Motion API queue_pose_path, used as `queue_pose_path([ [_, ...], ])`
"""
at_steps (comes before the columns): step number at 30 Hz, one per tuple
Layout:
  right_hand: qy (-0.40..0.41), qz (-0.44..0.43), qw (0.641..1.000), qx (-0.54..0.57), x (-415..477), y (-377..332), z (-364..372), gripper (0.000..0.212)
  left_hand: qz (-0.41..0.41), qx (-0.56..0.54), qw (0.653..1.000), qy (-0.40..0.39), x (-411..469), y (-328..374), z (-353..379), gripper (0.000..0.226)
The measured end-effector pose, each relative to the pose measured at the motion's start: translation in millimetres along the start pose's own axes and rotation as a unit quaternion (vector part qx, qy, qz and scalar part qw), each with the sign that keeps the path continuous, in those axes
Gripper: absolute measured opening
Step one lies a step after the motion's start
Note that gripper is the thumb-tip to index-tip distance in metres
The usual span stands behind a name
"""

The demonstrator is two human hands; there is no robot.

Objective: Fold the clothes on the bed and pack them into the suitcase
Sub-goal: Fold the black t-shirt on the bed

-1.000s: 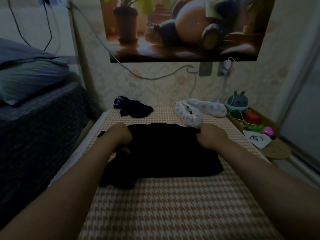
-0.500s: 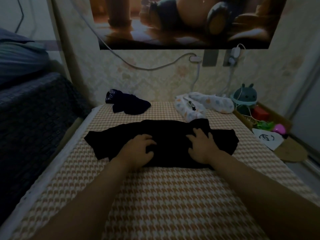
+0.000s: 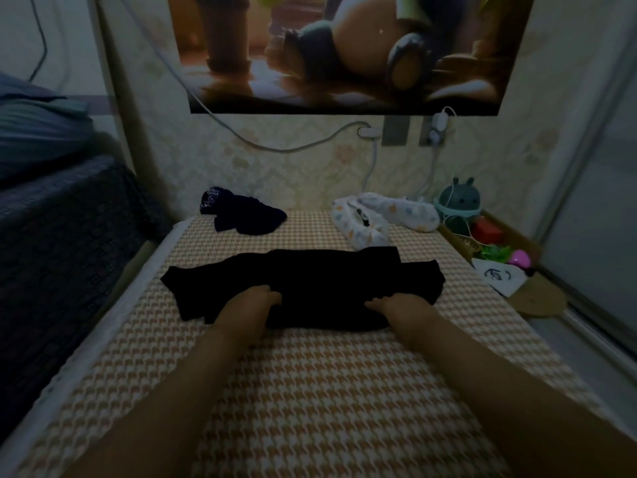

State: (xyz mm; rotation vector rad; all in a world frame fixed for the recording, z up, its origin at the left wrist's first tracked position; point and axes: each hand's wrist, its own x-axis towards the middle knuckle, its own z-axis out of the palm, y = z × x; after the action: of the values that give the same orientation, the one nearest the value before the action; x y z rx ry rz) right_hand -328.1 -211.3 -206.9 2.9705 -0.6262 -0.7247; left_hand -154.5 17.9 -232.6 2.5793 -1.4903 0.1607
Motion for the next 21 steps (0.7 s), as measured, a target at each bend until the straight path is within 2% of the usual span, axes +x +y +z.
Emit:
queue_pose_path([
  [4, 0.079, 0.002, 0.996, -0.034, -28.7, 9.8, 4.7, 0.048, -0.025, -0.066, 0.994, -0.082, -17.6, 1.2, -19.2, 0.027],
  [8, 0.029, 0.012, 0.999, -0.036, -59.1, 4.0, 11.6, 0.046, -0.016, -0.107, 0.982, -0.153, -48.9, 21.2, -32.4, 0.039],
  [11, 0.024, -0.003, 0.999, 0.020, -80.3, -10.2, 18.2, 0.004, -0.011, -0.125, 0.968, -0.217, -74.2, 35.9, -31.0, 0.042],
  [14, 0.064, -0.056, 0.993, 0.078, -85.6, -35.1, 18.2, 0.013, -0.053, -0.190, 0.962, -0.188, -90.7, 34.3, -35.6, 0.033],
  [16, 0.086, -0.114, 0.983, 0.117, -82.0, -59.7, 17.0, 0.044, -0.085, -0.170, 0.974, -0.123, -98.0, 22.9, -41.9, 0.025],
  [18, 0.101, -0.161, 0.976, 0.108, -78.5, -88.0, 18.4, 0.061, -0.128, -0.117, 0.982, -0.080, -105.5, 6.6, -43.9, 0.009],
  [19, 0.106, -0.174, 0.974, 0.095, -77.8, -102.3, 19.3, 0.065, -0.166, -0.114, 0.976, -0.085, -109.1, 0.0, -43.5, 0.023],
  [21, 0.118, -0.192, 0.972, 0.071, -73.3, -124.6, 24.4, 0.067, -0.254, -0.113, 0.947, -0.158, -120.0, -9.8, -38.5, 0.079],
])
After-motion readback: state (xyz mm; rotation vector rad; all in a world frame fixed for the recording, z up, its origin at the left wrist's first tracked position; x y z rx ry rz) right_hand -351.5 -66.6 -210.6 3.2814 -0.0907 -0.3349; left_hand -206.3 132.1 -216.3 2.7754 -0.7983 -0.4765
